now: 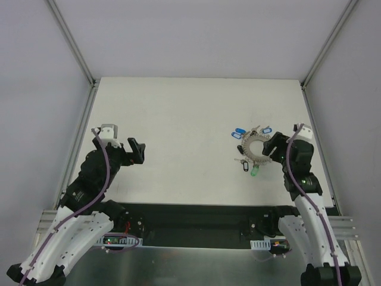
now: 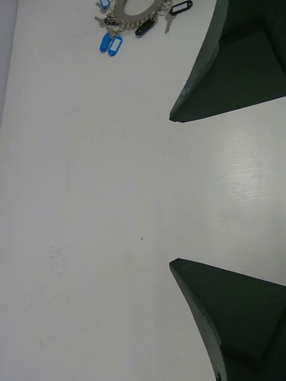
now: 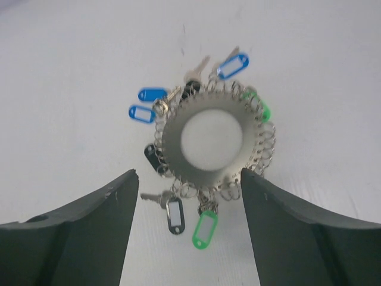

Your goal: Put the keys on the keyring

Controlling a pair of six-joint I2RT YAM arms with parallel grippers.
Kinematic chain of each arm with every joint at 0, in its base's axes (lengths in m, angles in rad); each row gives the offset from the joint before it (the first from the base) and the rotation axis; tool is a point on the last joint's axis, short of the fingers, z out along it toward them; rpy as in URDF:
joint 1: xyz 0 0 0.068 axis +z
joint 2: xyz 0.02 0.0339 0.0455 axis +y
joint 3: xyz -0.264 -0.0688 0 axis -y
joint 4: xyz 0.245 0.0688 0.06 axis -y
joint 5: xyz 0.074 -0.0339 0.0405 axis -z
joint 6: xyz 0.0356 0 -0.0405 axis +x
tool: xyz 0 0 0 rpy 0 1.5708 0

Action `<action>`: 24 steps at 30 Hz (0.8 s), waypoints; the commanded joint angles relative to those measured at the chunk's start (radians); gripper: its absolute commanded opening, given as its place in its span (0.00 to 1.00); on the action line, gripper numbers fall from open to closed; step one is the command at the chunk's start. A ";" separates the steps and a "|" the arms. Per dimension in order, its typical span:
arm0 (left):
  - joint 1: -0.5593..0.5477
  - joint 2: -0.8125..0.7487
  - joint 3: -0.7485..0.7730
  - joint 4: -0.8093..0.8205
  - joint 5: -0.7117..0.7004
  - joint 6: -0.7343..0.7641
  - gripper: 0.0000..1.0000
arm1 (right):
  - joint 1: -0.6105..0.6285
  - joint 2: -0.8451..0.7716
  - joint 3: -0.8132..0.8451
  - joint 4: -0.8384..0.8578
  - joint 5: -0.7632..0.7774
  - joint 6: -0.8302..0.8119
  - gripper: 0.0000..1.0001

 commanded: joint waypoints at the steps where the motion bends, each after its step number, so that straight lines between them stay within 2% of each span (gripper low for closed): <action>1: 0.005 -0.112 -0.024 0.018 -0.090 0.031 0.99 | -0.005 -0.187 0.124 -0.124 0.160 0.025 0.78; 5: 0.005 -0.189 -0.044 0.029 -0.116 0.045 0.99 | -0.005 -0.342 0.190 -0.212 0.299 0.017 0.93; 7: 0.006 -0.216 -0.044 0.030 -0.113 0.045 0.99 | -0.005 -0.420 0.218 -0.240 0.350 0.009 0.96; 9: 0.005 -0.232 -0.042 0.030 -0.075 0.065 0.99 | -0.003 -0.469 0.221 -0.267 0.426 0.023 0.96; 12: 0.008 -0.258 -0.048 0.029 -0.047 0.079 0.99 | -0.005 -0.542 0.213 -0.306 0.453 0.043 0.96; 20: 0.008 -0.296 -0.064 0.067 -0.116 0.047 0.99 | 0.009 -0.611 0.302 -0.523 0.561 0.065 0.96; 24: 0.009 -0.324 -0.080 0.090 -0.122 0.024 0.99 | 0.047 -0.669 0.272 -0.525 0.591 0.029 0.96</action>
